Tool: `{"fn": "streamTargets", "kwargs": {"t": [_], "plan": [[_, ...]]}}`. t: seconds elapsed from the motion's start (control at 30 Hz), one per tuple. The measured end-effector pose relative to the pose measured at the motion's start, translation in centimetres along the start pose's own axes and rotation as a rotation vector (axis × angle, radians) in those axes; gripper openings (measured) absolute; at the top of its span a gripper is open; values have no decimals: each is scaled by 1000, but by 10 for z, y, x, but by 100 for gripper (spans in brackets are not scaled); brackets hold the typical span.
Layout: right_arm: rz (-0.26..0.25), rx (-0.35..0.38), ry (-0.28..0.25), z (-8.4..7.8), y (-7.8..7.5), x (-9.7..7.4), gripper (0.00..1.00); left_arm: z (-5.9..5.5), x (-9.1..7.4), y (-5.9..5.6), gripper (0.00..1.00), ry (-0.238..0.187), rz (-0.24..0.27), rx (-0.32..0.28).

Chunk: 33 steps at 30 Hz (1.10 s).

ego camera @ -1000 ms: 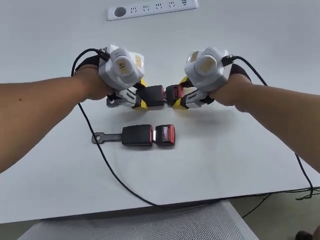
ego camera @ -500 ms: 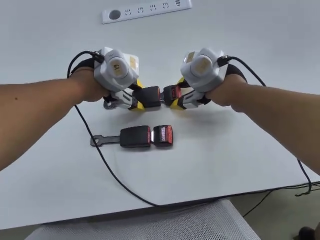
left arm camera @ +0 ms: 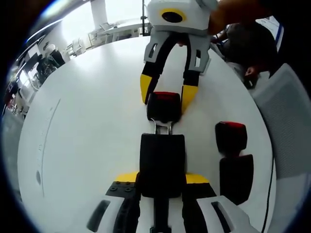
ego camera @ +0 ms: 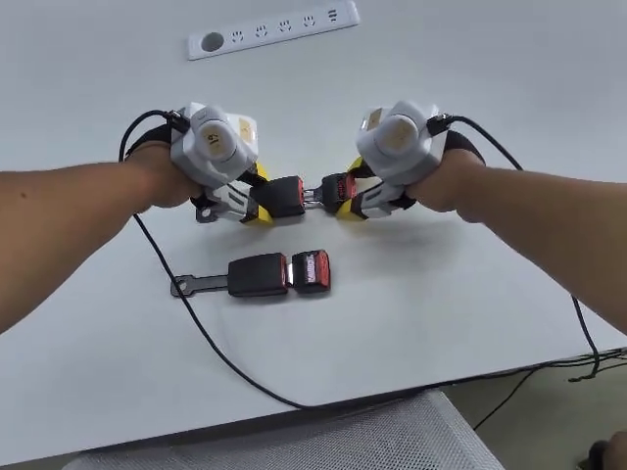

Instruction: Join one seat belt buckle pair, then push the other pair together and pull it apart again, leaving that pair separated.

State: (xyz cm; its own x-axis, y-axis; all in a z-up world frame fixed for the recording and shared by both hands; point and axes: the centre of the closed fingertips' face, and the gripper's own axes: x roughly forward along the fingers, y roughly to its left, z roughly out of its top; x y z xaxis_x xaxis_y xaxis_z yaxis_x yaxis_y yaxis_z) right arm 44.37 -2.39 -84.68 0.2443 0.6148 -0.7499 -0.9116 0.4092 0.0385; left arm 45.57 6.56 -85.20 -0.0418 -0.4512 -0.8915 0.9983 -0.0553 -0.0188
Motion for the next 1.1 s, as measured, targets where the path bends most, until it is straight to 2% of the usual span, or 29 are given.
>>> {"fn": "streamTargets", "kwargs": {"t": [0.2,0.33,0.53,0.83,1.1], "plan": [[12,21,-12,-8,-5,-3,34,0,-1,-1,33,20,-5,2],[1,18,-8,-17,-11,-10,34,0,-2,-1,33,33,-10,10],[-6,-4,-1,-28,-15,-19,35,-1,-2,-1,33,36,-8,-8],[-19,13,-3,-43,-25,-30,35,-3,-2,0,34,61,-17,-6],[-36,15,-6,-60,-28,-41,35,-3,-2,1,34,55,-10,-22]]}}
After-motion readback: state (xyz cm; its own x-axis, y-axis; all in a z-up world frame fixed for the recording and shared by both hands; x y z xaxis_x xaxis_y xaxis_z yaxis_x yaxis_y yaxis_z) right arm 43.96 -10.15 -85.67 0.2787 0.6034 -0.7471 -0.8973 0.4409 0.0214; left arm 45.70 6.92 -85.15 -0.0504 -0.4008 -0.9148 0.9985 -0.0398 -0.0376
